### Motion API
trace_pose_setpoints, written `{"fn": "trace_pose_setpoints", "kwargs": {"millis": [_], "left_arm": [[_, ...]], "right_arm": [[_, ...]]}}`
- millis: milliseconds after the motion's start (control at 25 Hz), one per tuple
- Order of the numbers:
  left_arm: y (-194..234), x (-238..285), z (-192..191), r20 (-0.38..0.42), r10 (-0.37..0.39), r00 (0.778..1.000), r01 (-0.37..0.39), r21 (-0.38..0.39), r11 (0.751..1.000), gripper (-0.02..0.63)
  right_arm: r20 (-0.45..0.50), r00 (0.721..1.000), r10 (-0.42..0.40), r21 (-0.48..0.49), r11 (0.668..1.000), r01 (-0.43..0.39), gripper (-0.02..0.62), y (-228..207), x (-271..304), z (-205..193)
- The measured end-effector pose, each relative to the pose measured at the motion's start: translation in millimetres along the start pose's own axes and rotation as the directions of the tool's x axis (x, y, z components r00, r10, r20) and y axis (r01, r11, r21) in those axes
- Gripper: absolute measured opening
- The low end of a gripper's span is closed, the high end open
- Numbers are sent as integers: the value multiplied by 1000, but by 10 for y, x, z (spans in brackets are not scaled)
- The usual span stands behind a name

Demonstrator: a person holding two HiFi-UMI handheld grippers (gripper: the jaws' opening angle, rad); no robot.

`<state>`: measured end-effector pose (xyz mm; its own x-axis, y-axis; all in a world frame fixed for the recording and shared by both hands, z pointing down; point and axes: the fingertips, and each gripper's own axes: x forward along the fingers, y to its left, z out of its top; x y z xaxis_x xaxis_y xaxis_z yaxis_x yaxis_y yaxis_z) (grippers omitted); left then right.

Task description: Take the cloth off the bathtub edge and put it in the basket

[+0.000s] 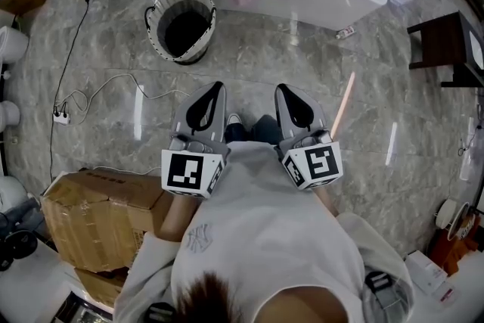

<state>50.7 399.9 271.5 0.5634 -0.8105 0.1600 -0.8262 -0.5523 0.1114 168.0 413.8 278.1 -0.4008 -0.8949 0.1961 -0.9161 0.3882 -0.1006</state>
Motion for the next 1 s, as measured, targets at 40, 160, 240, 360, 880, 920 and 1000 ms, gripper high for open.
{"fn": "trace_pose_setpoints", "kwargs": {"millis": [40, 160, 240, 360, 880, 920, 1000], "left_arm": [[0, 0, -15, -3, 1, 1000, -1, -3, 1000, 48], [-7, 22, -30, -10, 4, 1000, -4, -12, 1000, 48], [-14, 56, -33, -19, 3, 1000, -3, -9, 1000, 48], [-27, 108, -50, -28, 6, 1000, -7, -7, 1000, 48], [85, 671, 149, -10, 112, 994, -112, -13, 994, 48], [80, 726, 174, -5, 119, 993, -119, -12, 993, 48], [74, 847, 210, 4, 131, 991, -131, -13, 991, 48]], "right_arm": [[-1, 1000, -1, -1, 1000, 1, -2, -6, -7, -8], [-7, 1000, -9, 4, 1000, 9, -2, -59, 3, -50], [-21, 1000, -8, 1, 1000, 8, -2, -90, 29, -78], [-35, 999, 9, 7, 1000, -9, -2, -114, 52, -108], [-54, 993, 102, 15, 995, -102, -2, -655, 493, 81], [-55, 993, 104, 14, 994, -104, -2, -720, 527, 95], [-52, 993, 108, 10, 994, -108, -2, -855, 599, 127]]}}
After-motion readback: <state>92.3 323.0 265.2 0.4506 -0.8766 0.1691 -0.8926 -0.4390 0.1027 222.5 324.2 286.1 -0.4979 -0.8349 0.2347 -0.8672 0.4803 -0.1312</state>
